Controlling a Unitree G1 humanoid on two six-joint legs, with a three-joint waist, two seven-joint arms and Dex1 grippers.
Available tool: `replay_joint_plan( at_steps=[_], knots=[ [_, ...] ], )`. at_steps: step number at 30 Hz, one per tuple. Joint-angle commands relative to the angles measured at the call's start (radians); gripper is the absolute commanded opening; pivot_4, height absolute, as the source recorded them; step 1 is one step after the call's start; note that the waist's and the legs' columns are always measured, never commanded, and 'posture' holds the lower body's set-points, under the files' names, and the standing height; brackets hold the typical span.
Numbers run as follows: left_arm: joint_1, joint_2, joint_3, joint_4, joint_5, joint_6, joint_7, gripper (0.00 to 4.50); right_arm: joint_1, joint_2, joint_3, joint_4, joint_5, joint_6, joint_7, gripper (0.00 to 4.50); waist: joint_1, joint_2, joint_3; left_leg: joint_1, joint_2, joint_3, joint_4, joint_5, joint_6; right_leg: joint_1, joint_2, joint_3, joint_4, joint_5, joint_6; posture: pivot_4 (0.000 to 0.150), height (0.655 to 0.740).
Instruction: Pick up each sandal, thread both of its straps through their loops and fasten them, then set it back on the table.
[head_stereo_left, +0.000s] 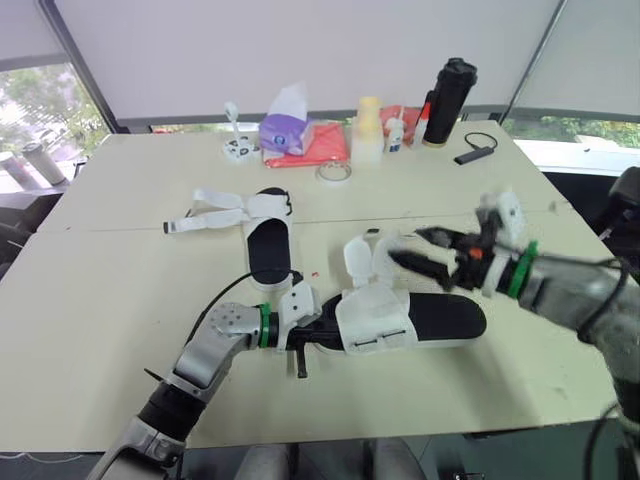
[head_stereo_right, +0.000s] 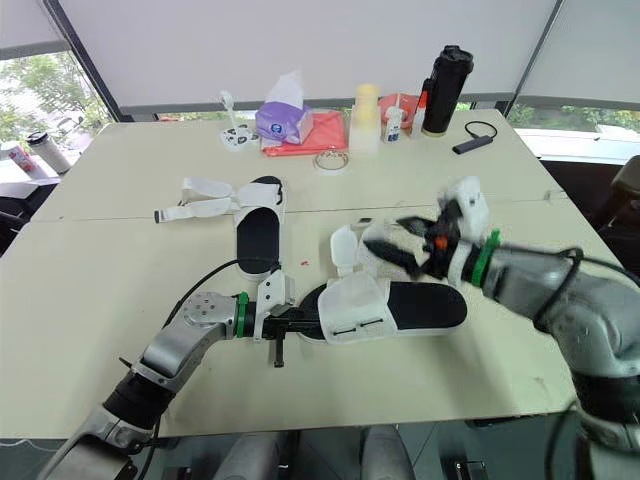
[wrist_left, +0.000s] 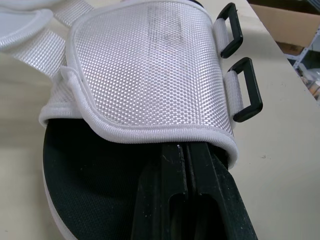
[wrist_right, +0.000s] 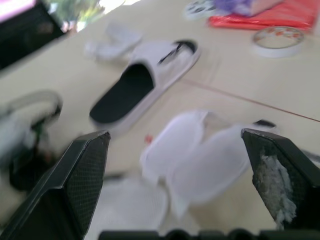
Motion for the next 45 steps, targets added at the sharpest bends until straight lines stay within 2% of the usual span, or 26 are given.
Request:
replay_joint_plan(
  at_steps=[1, 7, 12, 15, 23, 30, 43, 45],
  knots=[
    [0.009, -0.006, -0.030, 0.047, 0.034, -0.022, -0.005, 0.03, -0.109, 0.048, -0.032, 0.146, 0.091, 0.122, -0.126, 4.50, 0.005, -0.001, 0.000, 0.000, 0.000, -0.001, 0.000, 0.000, 0.000, 0.000, 0.000, -0.001, 0.000, 0.000, 0.000, 0.150, 0.7296],
    [-0.004, -0.020, -0.037, 0.079, 0.041, -0.050, -0.004, 0.03, -0.218, 0.114, -0.024, 0.397, 0.052, 0.289, -0.217, 4.50, 0.004, 0.000, -0.001, -0.001, -0.001, -0.002, 0.000, 0.000, 0.000, 0.001, 0.000, -0.002, -0.002, 0.000, 0.000, 0.150, 0.7296],
    [-0.007, -0.024, -0.035, 0.083, 0.039, -0.052, -0.002, 0.03, -0.257, 0.156, -0.071, 0.495, 0.038, 0.358, -0.238, 4.50, 0.003, 0.000, -0.001, -0.001, -0.001, -0.002, 0.000, 0.000, 0.000, 0.001, 0.000, -0.002, -0.001, 0.000, 0.000, 0.150, 0.7296],
    [-0.008, -0.027, -0.033, 0.087, 0.040, -0.052, 0.002, 0.03, -0.263, 0.171, -0.084, 0.508, 0.011, 0.374, -0.224, 4.50, 0.003, 0.000, -0.001, -0.001, -0.001, -0.002, 0.000, 0.000, 0.000, 0.000, 0.000, -0.002, -0.001, 0.000, 0.000, 0.150, 0.7296],
    [-0.006, -0.041, -0.022, 0.080, 0.038, -0.048, 0.022, 0.03, -0.354, 0.318, -0.198, 0.727, -0.014, 0.329, -0.225, 4.50, 0.001, 0.000, -0.001, 0.000, -0.001, -0.002, 0.000, 0.000, 0.000, 0.001, 0.001, -0.002, 0.001, 0.000, 0.001, 0.150, 0.7296],
    [0.001, -0.044, -0.022, 0.073, 0.035, -0.038, 0.022, 0.03, -0.410, 0.380, -0.224, 0.817, -0.103, 0.266, -0.199, 4.50, -0.003, 0.000, -0.001, 0.001, -0.003, -0.002, 0.000, 0.000, 0.000, 0.001, 0.002, -0.002, 0.002, 0.000, 0.001, 0.150, 0.7296],
    [0.004, -0.046, -0.020, 0.066, 0.033, -0.033, 0.030, 0.03, -0.522, 0.389, -0.308, 0.867, -0.150, 0.220, -0.151, 4.50, -0.004, 0.001, -0.001, 0.001, -0.004, -0.002, 0.000, 0.000, 0.000, 0.000, 0.002, -0.002, 0.002, 0.000, 0.001, 0.150, 0.7296],
    [0.004, -0.047, -0.020, 0.067, 0.032, -0.034, 0.031, 0.00, -0.525, 0.389, -0.317, 0.865, -0.153, 0.222, -0.150, 3.96, -0.004, 0.001, -0.001, 0.001, -0.004, -0.003, 0.000, 0.000, 0.000, 0.001, 0.002, -0.002, 0.002, 0.000, 0.001, 0.150, 0.7296]
  ],
)
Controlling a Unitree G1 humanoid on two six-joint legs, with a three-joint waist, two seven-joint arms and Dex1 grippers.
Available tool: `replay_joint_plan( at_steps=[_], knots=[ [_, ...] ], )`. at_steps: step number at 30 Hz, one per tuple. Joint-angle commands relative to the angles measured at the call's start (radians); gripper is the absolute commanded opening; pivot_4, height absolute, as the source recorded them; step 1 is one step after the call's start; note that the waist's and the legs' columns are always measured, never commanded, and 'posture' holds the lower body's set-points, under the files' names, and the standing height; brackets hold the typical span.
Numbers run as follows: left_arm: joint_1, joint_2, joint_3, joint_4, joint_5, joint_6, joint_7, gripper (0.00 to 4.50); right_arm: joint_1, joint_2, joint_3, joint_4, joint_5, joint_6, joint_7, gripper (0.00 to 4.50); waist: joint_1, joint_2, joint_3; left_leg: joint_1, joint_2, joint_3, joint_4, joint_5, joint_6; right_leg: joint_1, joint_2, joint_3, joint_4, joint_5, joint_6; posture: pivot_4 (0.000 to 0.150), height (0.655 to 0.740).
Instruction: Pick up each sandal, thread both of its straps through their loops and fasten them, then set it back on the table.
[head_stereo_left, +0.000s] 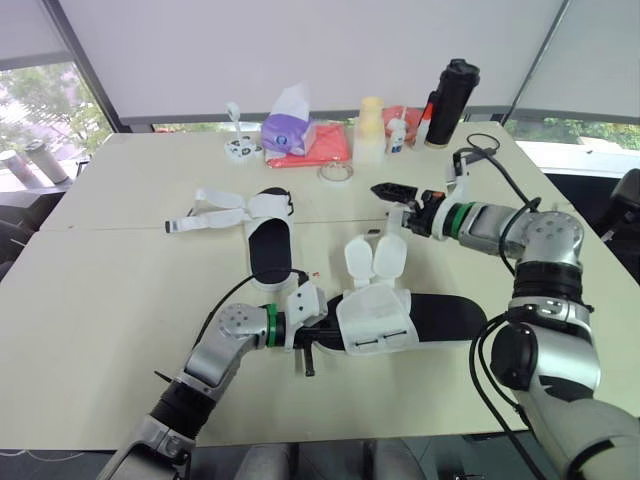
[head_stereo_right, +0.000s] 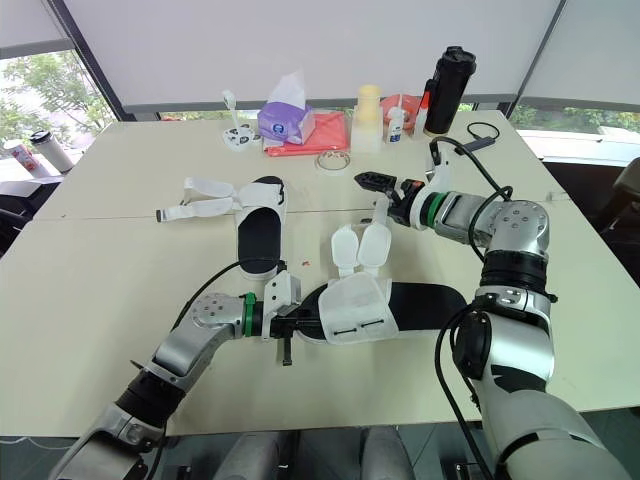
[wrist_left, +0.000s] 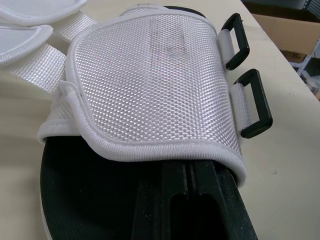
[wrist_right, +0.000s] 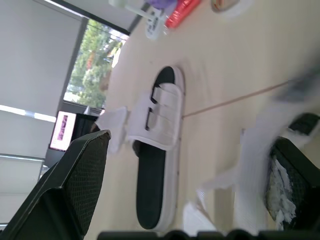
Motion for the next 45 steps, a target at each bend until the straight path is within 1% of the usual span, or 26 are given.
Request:
replay_joint_plan(
  at_steps=[1, 2, 3, 4, 5, 6, 8, 9, 12, 18, 22, 26, 29, 31, 33, 35, 36, 38, 39, 41, 43, 45],
  knots=[
    [0.013, -0.004, -0.014, 0.011, 0.022, 0.021, 0.013, 0.00, -0.031, -0.006, -0.036, -0.013, -0.005, -0.009, 0.017, 3.69, 0.001, 0.000, 0.000, 0.000, 0.000, 0.000, 0.000, 0.000, 0.000, 0.000, 0.000, 0.000, 0.000, 0.000, 0.000, 0.150, 0.7296],
    [0.013, -0.005, -0.014, 0.012, 0.021, 0.021, 0.014, 0.00, -0.031, -0.004, -0.044, -0.020, -0.001, -0.003, 0.021, 3.04, 0.000, 0.000, 0.000, 0.000, 0.000, 0.000, 0.000, 0.000, 0.000, 0.000, 0.000, 0.000, 0.000, 0.000, 0.000, 0.150, 0.7296],
    [0.013, -0.006, -0.013, 0.012, 0.021, 0.021, 0.014, 0.00, -0.030, -0.002, -0.050, -0.024, 0.001, 0.002, 0.023, 2.73, 0.000, 0.000, 0.000, 0.000, 0.000, 0.000, 0.000, 0.000, 0.000, 0.000, 0.000, 0.000, 0.000, 0.000, 0.000, 0.150, 0.7296],
    [0.012, -0.006, -0.013, 0.012, 0.020, 0.021, 0.014, 0.00, -0.031, -0.001, -0.054, -0.027, 0.001, 0.005, 0.025, 2.20, 0.000, 0.000, 0.000, 0.000, 0.000, 0.000, 0.000, 0.000, 0.000, 0.000, 0.000, 0.000, 0.000, 0.000, 0.000, 0.150, 0.7296],
    [0.012, -0.007, -0.012, 0.014, 0.021, 0.020, 0.014, 0.00, -0.029, 0.001, -0.057, -0.036, 0.005, 0.013, 0.028, 1.58, -0.001, 0.000, 0.000, 0.000, 0.000, 0.000, 0.000, 0.000, 0.000, 0.000, 0.000, 0.000, 0.000, 0.000, 0.000, 0.150, 0.7296],
    [0.012, -0.007, -0.012, 0.015, 0.021, 0.019, 0.014, 0.00, -0.028, 0.002, -0.059, -0.042, 0.006, 0.018, 0.030, 1.18, -0.001, 0.000, 0.000, 0.000, 0.000, 0.000, 0.000, 0.000, 0.000, 0.000, 0.000, 0.000, 0.000, 0.000, 0.000, 0.150, 0.7296],
    [0.011, -0.008, -0.011, 0.018, 0.021, 0.017, 0.014, 0.00, -0.021, 0.005, -0.062, -0.067, 0.016, 0.041, 0.036, 0.16, -0.002, 0.000, 0.000, 0.000, 0.000, 0.000, 0.000, 0.000, 0.000, 0.000, 0.000, 0.000, 0.000, 0.000, 0.000, 0.150, 0.7296],
    [0.011, -0.009, -0.011, 0.017, 0.020, 0.018, 0.014, 0.00, -0.015, 0.008, -0.067, -0.085, 0.029, 0.059, 0.039, 0.07, -0.002, 0.000, 0.000, 0.000, 0.000, 0.000, 0.000, 0.000, 0.000, 0.000, 0.000, 0.000, 0.000, 0.000, 0.000, 0.150, 0.7296],
    [0.011, -0.013, -0.011, 0.015, 0.018, 0.017, 0.015, 0.00, 0.006, 0.019, -0.069, -0.135, 0.048, 0.100, 0.046, 0.07, -0.002, 0.000, 0.000, 0.000, 0.000, 0.000, -0.001, 0.000, 0.000, -0.001, 0.000, 0.000, 0.000, 0.000, 0.000, 0.150, 0.7296],
    [0.008, -0.017, -0.011, 0.022, 0.018, 0.015, 0.012, 0.00, 0.025, 0.037, -0.092, -0.168, 0.057, 0.110, 0.039, 0.07, -0.001, 0.000, 0.000, 0.000, 0.000, 0.000, -0.001, 0.000, 0.000, -0.001, 0.000, 0.000, 0.000, 0.000, 0.000, 0.150, 0.7296],
    [0.007, -0.017, -0.010, 0.023, 0.018, 0.015, 0.012, 0.00, 0.038, 0.039, -0.103, -0.219, 0.090, 0.131, 0.065, 0.07, -0.002, 0.000, 0.000, 0.000, 0.000, 0.000, -0.001, 0.000, 0.000, -0.001, 0.000, 0.000, 0.000, 0.000, 0.000, 0.150, 0.7296],
    [0.006, -0.016, -0.008, 0.024, 0.020, 0.015, 0.010, 0.00, 0.129, -0.004, -0.083, -0.488, 0.260, 0.254, 0.151, 0.07, 0.002, 0.000, 0.000, 0.000, 0.003, -0.001, -0.002, 0.000, 0.000, -0.001, 0.000, 0.000, 0.000, 0.000, 0.000, 0.150, 0.7296],
    [0.004, -0.013, -0.006, 0.025, 0.019, 0.016, 0.009, 0.00, 0.231, -0.057, -0.041, -0.710, 0.313, 0.244, 0.232, 0.07, 0.003, 0.000, 0.000, -0.002, 0.003, -0.002, -0.002, 0.000, 0.000, -0.001, 0.000, -0.001, -0.001, -0.001, 0.001, 0.150, 0.7296],
    [0.003, -0.011, -0.005, 0.027, 0.019, 0.017, 0.007, 0.00, 0.313, -0.113, -0.004, -0.850, 0.315, 0.217, 0.300, 0.07, 0.002, 0.000, 0.000, -0.002, 0.003, -0.002, -0.002, 0.000, 0.000, -0.001, 0.000, -0.001, -0.001, -0.001, 0.001, 0.150, 0.7296],
    [0.002, -0.009, -0.004, 0.028, 0.018, 0.018, 0.005, 0.00, 0.439, -0.197, 0.050, -1.014, 0.271, 0.163, 0.425, 0.07, 0.003, 0.000, 0.000, -0.002, 0.003, -0.001, -0.002, 0.000, 0.000, -0.001, 0.000, -0.001, -0.001, -0.001, 0.001, 0.150, 0.7296],
    [0.001, -0.007, -0.004, 0.029, 0.017, 0.019, 0.002, 0.00, 0.569, -0.302, 0.120, -1.157, 0.181, 0.070, 0.564, 0.07, 0.005, 0.000, 0.000, -0.002, 0.003, -0.002, -0.002, 0.000, 0.000, -0.001, 0.000, -0.003, -0.002, -0.001, 0.001, 0.150, 0.7296],
    [0.000, -0.005, -0.003, 0.030, 0.017, 0.018, 0.000, 0.00, 0.626, -0.360, 0.158, -1.208, 0.130, 0.020, 0.629, 0.07, 0.004, 0.000, 0.000, -0.003, 0.003, -0.002, -0.001, 0.000, 0.000, -0.001, 0.000, -0.003, -0.003, -0.001, 0.001, 0.150, 0.7296],
    [-0.001, -0.003, -0.002, 0.033, 0.017, 0.017, -0.001, 0.00, 0.738, -0.485, 0.248, -1.295, -0.027, -0.130, 0.758, 0.07, 0.003, 0.001, 0.000, -0.004, 0.003, 0.000, -0.001, -0.001, -0.001, -0.002, -0.001, -0.003, -0.003, -0.001, 0.001, 0.150, 0.7296],
    [-0.002, -0.001, -0.001, 0.033, 0.016, 0.017, -0.002, 0.00, 0.795, -0.549, 0.298, -1.322, -0.117, -0.210, 0.808, 0.07, 0.003, 0.001, -0.001, -0.004, 0.004, 0.000, -0.001, -0.001, -0.001, -0.002, -0.001, -0.003, -0.004, -0.001, 0.001, 0.150, 0.7296],
    [-0.003, 0.000, -0.001, 0.032, 0.014, 0.019, -0.002, 0.00, 0.882, -0.631, 0.366, -1.335, -0.267, -0.362, 0.878, 0.07, 0.002, 0.001, -0.001, -0.004, 0.004, 0.000, -0.001, -0.002, -0.003, -0.002, -0.001, -0.004, -0.007, -0.002, 0.003, 0.150, 0.7296],
    [-0.003, 0.000, -0.002, 0.030, 0.014, 0.021, -0.002, 0.00, 0.943, -0.688, 0.423, -1.320, -0.403, -0.503, 0.924, 0.07, 0.002, 0.001, -0.001, -0.004, 0.006, 0.001, -0.001, -0.003, -0.004, -0.001, -0.001, -0.007, -0.012, -0.002, 0.003, 0.150, 0.7296],
    [-0.002, 0.000, -0.003, 0.028, 0.015, 0.022, -0.001, 0.00, 0.977, -0.722, 0.468, -1.289, -0.511, -0.612, 0.953, 0.07, 0.002, 0.001, -0.001, -0.006, 0.007, 0.002, -0.001, -0.003, -0.004, -0.001, -0.002, -0.007, -0.014, 0.001, -0.002, 0.150, 0.7296]
  ],
)
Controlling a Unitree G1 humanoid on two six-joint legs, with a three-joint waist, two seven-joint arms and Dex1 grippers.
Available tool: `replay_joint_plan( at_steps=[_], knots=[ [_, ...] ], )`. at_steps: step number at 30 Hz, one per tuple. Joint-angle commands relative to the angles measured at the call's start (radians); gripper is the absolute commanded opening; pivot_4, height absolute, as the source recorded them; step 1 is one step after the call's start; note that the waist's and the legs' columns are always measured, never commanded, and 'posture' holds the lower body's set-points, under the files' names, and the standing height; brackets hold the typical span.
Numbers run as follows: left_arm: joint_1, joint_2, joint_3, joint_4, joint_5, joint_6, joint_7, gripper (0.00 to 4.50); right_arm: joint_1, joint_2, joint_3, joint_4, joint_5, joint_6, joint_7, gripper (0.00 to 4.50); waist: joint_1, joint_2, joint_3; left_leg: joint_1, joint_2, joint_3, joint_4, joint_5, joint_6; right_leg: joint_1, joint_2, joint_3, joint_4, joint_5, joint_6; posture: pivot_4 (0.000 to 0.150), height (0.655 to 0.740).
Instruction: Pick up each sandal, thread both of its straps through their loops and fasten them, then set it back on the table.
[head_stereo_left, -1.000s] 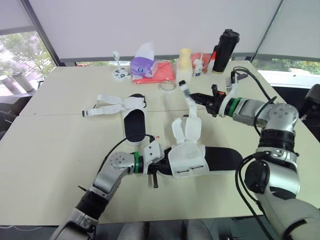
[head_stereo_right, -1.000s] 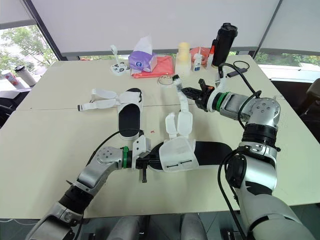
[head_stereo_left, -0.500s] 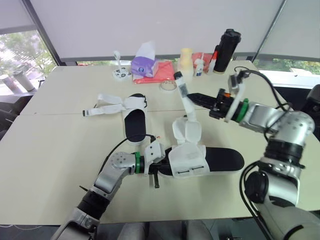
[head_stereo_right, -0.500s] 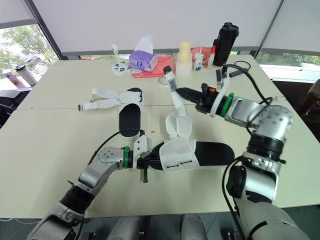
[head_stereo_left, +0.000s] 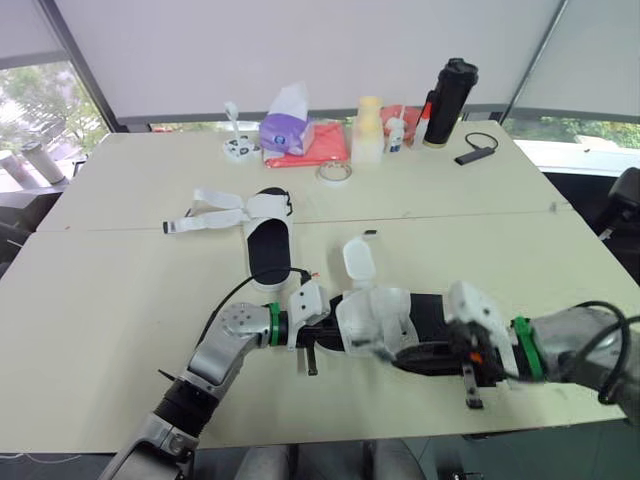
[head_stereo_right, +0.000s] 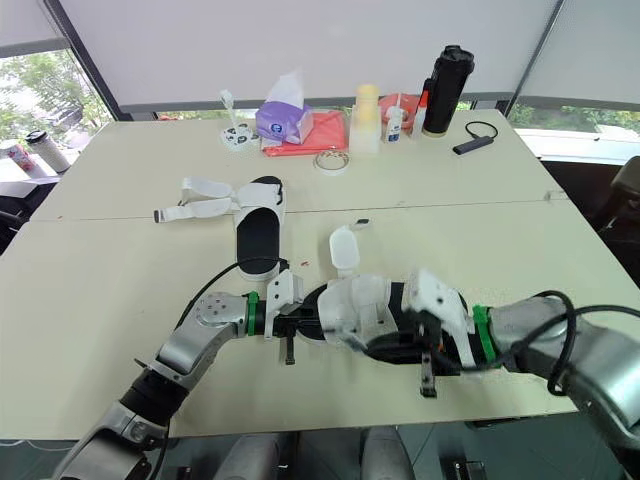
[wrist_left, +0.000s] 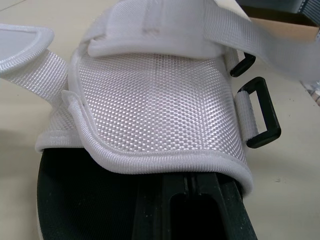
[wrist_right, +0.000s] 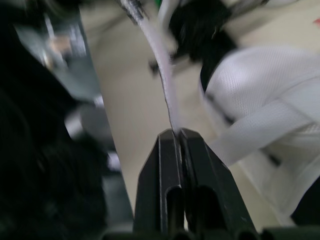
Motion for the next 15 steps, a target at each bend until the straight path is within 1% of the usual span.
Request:
replay_joint_plan(
  at_steps=[1, 2, 4, 7, 8, 10, 13, 15],
  knots=[
    [0.010, 0.012, -0.001, 0.013, 0.018, 0.023, 0.005, 0.00, 0.023, -0.050, 0.072, 0.035, -0.213, -0.224, 0.055, 0.07, 0.001, 0.000, 0.000, -0.001, 0.000, 0.000, 0.000, 0.000, 0.000, 0.000, 0.000, 0.000, -0.001, 0.000, 0.000, 0.150, 0.7296],
    [0.010, 0.011, -0.002, 0.012, 0.018, 0.024, 0.006, 0.00, 0.019, -0.050, 0.082, 0.053, -0.236, -0.255, 0.065, 0.31, 0.002, 0.000, 0.000, -0.001, 0.000, 0.000, 0.000, 0.000, 0.000, -0.001, 0.000, 0.000, -0.001, 0.000, 0.000, 0.150, 0.7296],
    [0.010, 0.011, -0.003, 0.011, 0.019, 0.024, 0.006, 0.00, 0.014, -0.046, 0.089, 0.074, -0.258, -0.298, 0.086, 0.96, 0.004, 0.000, 0.000, -0.001, 0.000, 0.000, 0.000, 0.000, 0.000, -0.001, 0.000, 0.000, -0.001, 0.000, 0.000, 0.150, 0.7296],
    [0.009, 0.011, -0.004, 0.010, 0.019, 0.025, 0.007, 0.00, 0.014, -0.045, 0.080, 0.092, -0.294, -0.349, 0.101, 2.36, 0.005, 0.000, 0.000, -0.002, 0.000, -0.001, 0.000, 0.001, 0.002, -0.001, 0.000, 0.000, -0.001, 0.001, 0.001, 0.150, 0.7296],
    [0.010, 0.011, -0.003, 0.010, 0.019, 0.026, 0.007, 0.00, 0.016, -0.049, 0.073, 0.096, -0.298, -0.357, 0.110, 2.93, 0.005, 0.000, 0.000, -0.002, 0.000, -0.001, 0.000, 0.001, 0.002, -0.001, 0.000, 0.000, -0.001, 0.001, 0.001, 0.150, 0.7296],
    [0.010, 0.011, -0.004, 0.009, 0.019, 0.026, 0.007, 0.00, 0.026, -0.063, 0.052, 0.103, -0.300, -0.372, 0.136, 3.91, 0.005, 0.000, 0.000, -0.002, 0.000, -0.001, 0.000, 0.001, 0.002, -0.001, 0.000, -0.001, -0.001, 0.001, 0.001, 0.150, 0.7296],
    [0.011, 0.012, -0.005, 0.009, 0.020, 0.025, 0.006, 0.00, 0.035, -0.073, 0.018, 0.109, -0.277, -0.357, 0.158, 3.91, 0.004, 0.000, 0.000, -0.002, 0.000, -0.001, 0.000, 0.001, 0.002, -0.001, 0.000, -0.001, -0.001, 0.001, 0.001, 0.150, 0.7296],
    [0.011, 0.010, -0.007, 0.006, 0.019, 0.026, 0.006, 0.00, 0.062, -0.081, -0.045, 0.110, -0.193, -0.278, 0.183, 3.91, 0.006, 0.000, 0.000, -0.002, 0.000, -0.002, 0.000, 0.001, 0.002, -0.001, 0.000, -0.001, -0.001, 0.001, 0.001, 0.150, 0.7296]
  ],
)
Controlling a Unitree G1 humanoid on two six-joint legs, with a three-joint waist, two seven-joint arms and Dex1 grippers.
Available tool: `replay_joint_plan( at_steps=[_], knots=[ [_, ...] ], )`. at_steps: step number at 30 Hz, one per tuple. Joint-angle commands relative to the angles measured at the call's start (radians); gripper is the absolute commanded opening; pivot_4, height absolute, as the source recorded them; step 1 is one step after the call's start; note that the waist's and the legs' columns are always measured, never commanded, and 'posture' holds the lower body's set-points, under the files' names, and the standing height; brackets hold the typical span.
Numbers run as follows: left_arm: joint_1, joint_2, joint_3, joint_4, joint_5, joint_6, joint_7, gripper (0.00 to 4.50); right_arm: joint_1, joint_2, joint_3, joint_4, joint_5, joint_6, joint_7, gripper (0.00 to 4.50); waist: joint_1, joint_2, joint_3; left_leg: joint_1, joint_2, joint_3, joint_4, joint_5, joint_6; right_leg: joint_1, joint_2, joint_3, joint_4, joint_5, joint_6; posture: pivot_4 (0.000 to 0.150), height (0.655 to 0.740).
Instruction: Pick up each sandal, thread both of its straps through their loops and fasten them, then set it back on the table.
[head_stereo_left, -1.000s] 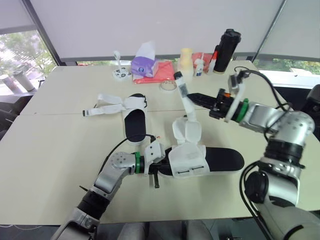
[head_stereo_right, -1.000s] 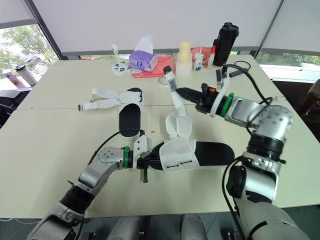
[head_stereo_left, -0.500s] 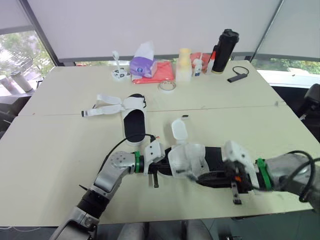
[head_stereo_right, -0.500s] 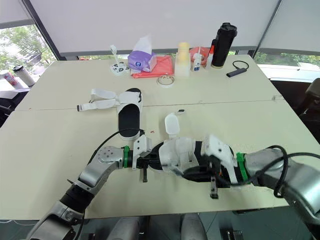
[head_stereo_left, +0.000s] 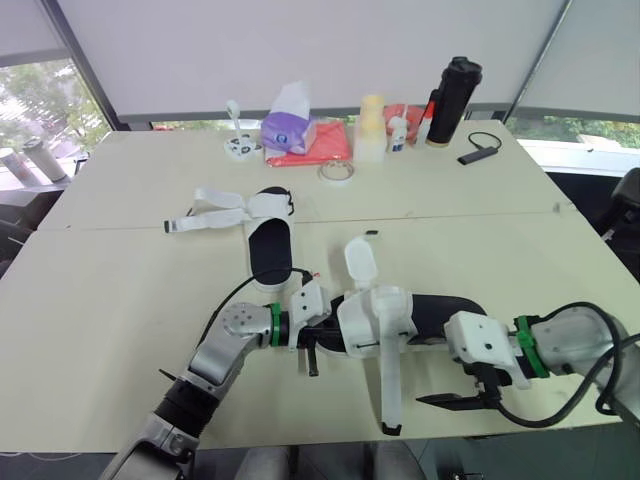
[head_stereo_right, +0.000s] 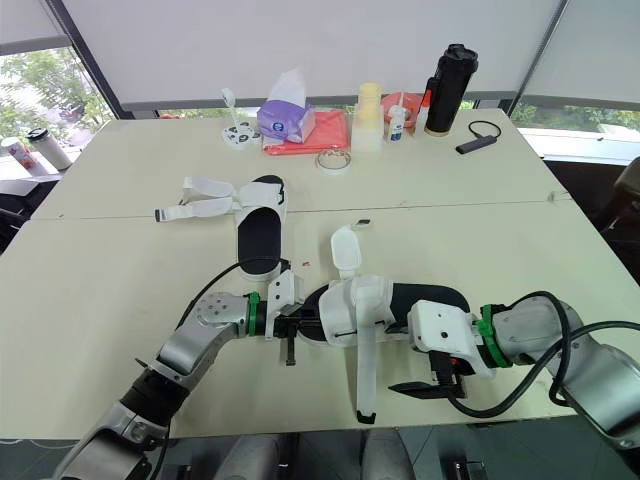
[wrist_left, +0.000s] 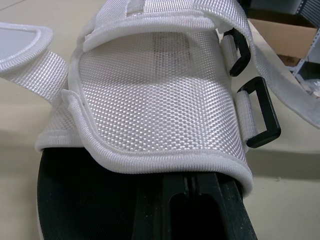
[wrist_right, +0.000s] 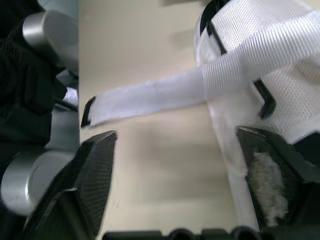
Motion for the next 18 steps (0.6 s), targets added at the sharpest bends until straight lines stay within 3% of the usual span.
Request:
replay_joint_plan(
  at_steps=[1, 5, 8, 14, 18],
  knots=[
    [0.012, 0.011, -0.004, 0.010, 0.019, 0.024, 0.007, 0.00, 0.035, -0.020, -0.122, -0.010, 0.130, 0.110, 0.042, 3.91, 0.001, 0.000, 0.000, 0.000, 0.000, 0.000, 0.000, 0.000, 0.000, 0.000, 0.000, 0.000, 0.000, 0.000, 0.000, 0.150, 0.7296],
    [0.021, 0.009, -0.011, -0.004, 0.021, 0.017, 0.007, 0.00, 0.030, 0.008, -0.232, 0.004, 0.462, 0.442, -0.009, 3.91, 0.000, 0.000, 0.000, 0.000, 0.000, -0.001, 0.000, 0.000, 0.000, 0.000, 0.000, 0.000, 0.000, 0.000, 0.000, 0.150, 0.7296],
    [0.034, 0.009, -0.015, -0.033, 0.018, 0.018, 0.011, 0.00, -0.008, 0.033, -0.253, 0.026, 0.615, 0.605, -0.091, 3.91, 0.001, 0.000, 0.000, 0.000, 0.000, -0.001, 0.000, 0.000, 0.001, 0.000, 0.000, 0.000, 0.000, 0.000, -0.001, 0.150, 0.7296],
    [0.066, 0.018, -0.027, -0.092, 0.023, 0.025, 0.015, 0.00, -0.027, 0.094, -0.244, 0.044, 0.736, 0.750, -0.230, 3.91, 0.002, 0.000, 0.000, -0.001, 0.000, 0.000, 0.000, 0.000, 0.001, -0.001, 0.000, 0.000, 0.000, 0.000, -0.001, 0.150, 0.7296],
    [0.107, 0.034, -0.042, -0.155, 0.027, 0.036, 0.021, 0.00, 0.035, 0.125, -0.231, 0.033, 0.723, 0.756, -0.271, 3.91, 0.003, 0.000, 0.000, -0.001, 0.000, 0.000, 0.000, 0.000, 0.002, -0.001, 0.000, 0.000, 0.000, 0.000, -0.001, 0.150, 0.7296]
  ],
)
